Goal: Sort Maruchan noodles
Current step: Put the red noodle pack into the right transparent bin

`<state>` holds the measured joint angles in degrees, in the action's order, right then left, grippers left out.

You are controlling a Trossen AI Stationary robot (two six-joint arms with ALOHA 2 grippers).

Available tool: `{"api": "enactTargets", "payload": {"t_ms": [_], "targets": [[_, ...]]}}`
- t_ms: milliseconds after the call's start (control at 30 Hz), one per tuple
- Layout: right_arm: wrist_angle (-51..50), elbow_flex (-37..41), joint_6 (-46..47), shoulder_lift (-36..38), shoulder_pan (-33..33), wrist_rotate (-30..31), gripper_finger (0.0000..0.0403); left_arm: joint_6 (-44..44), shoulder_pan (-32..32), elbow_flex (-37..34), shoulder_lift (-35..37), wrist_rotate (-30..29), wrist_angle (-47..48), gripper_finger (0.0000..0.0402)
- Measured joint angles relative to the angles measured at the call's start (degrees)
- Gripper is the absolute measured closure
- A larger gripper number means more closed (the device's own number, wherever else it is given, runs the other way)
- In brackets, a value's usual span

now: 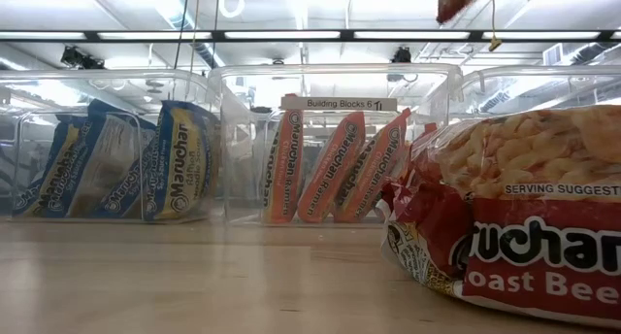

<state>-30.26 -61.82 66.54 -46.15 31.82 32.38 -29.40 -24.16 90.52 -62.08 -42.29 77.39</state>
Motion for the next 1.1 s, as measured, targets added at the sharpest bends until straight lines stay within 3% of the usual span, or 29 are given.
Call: {"api": "enactTargets", "payload": {"t_ms": [167, 367, 600, 833, 1100], "targets": [[-11.6, 0.0, 5.8, 1.9, 2.3, 6.0, 0.0402, -0.8, 0.0, 0.0, -0.2, 4.0, -0.8, 0.0253], [-18.7, 0.5, 8.5, 4.7, -0.7, 8.6, 0.0402, -0.1, -0.1, 0.0, -0.2, 7.6, -2.5, 0.0253], [-17.7, 9.0, 13.6, 5.8, -5.2, 4.1, 0.0402, 0.4, -0.1, 0.0, -0.2, 7.6, -2.6, 0.0253], [-9.2, 19.2, 19.4, 5.5, -7.7, 2.9, 0.0402, 0.5, -0.1, 0.0, -0.2, 7.6, -2.7, 0.0253], [-1.1, 28.0, 21.1, 4.5, -13.8, -3.2, 0.0402, 0.5, -0.1, 0.0, -0.2, 7.6, -2.7, 0.0253]]}}
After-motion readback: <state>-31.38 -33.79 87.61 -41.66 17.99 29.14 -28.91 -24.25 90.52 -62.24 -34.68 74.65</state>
